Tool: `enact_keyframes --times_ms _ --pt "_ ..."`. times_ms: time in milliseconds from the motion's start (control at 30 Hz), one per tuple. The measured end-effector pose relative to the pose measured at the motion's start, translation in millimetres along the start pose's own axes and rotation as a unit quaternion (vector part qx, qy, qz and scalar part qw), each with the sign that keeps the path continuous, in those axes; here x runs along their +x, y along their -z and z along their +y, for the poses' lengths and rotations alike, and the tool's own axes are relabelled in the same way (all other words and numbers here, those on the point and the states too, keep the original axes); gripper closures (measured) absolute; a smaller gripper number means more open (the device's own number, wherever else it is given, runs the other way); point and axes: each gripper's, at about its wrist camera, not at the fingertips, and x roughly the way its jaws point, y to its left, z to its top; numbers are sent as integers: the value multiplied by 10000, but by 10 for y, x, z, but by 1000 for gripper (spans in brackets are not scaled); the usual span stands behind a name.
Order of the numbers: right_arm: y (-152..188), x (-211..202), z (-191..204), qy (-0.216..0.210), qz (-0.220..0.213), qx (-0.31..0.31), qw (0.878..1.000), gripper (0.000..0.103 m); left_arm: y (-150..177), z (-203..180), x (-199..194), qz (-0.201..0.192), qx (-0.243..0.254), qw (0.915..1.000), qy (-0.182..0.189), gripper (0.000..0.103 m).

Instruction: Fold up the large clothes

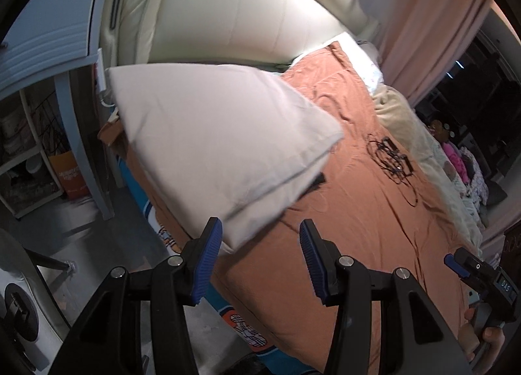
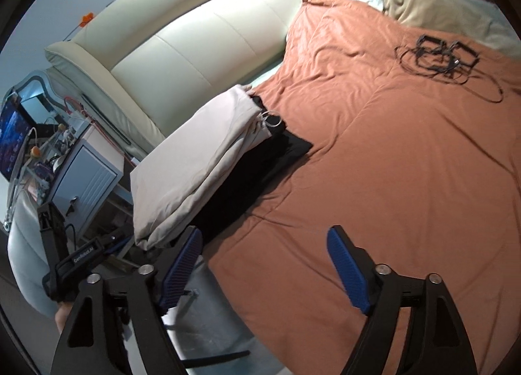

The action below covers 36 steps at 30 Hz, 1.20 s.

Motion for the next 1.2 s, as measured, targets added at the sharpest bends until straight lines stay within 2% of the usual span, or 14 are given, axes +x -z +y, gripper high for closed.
enact_keyframes --times_ms 33,100,167,267,367,400,667,733,767,1033,1200 --pt "28 -99 -20 64 -74 -5 10000 17 24 -67 -62 -39 91 9999 50 49" --pt "98 -319 -57 192 -208 -3 9996 15 72 -181 -160 -105 238 9996 134 35" --pt "175 -525 -84 288 -301 30 9991 14 115 -289 -264 -177 378 9989 198 25" --pt "302 -818 -110 435 -449 96 9980 11 205 -443 -447 -265 575 9972 393 22" --pt "530 -1200 -76 688 -686 48 9953 6 332 -637 -656 -376 860 9937 609 13" --pt "593 -1293 -56 720 -735 11 9947 0 372 -694 -714 -413 950 9924 657 13" --pt "1222 -2079 -44 1290 -1086 -9 9857 0 775 -1070 -1196 -594 1654 9793 1004 12" --pt "1384 -2244 -48 1380 -1189 -12 9833 0 869 -1108 -1291 -619 1757 9768 1059 7" --pt "1471 -2338 -55 1358 -1249 20 9828 0 920 -1127 -1341 -639 1792 9755 1104 1" --pt "2134 -3032 -186 1771 -1753 322 9679 0 1315 -1217 -1768 -819 2208 9625 1347 1" --pt "2433 -3386 -107 1983 -2034 369 9581 0 1568 -1234 -2045 -966 2456 9536 1452 1"
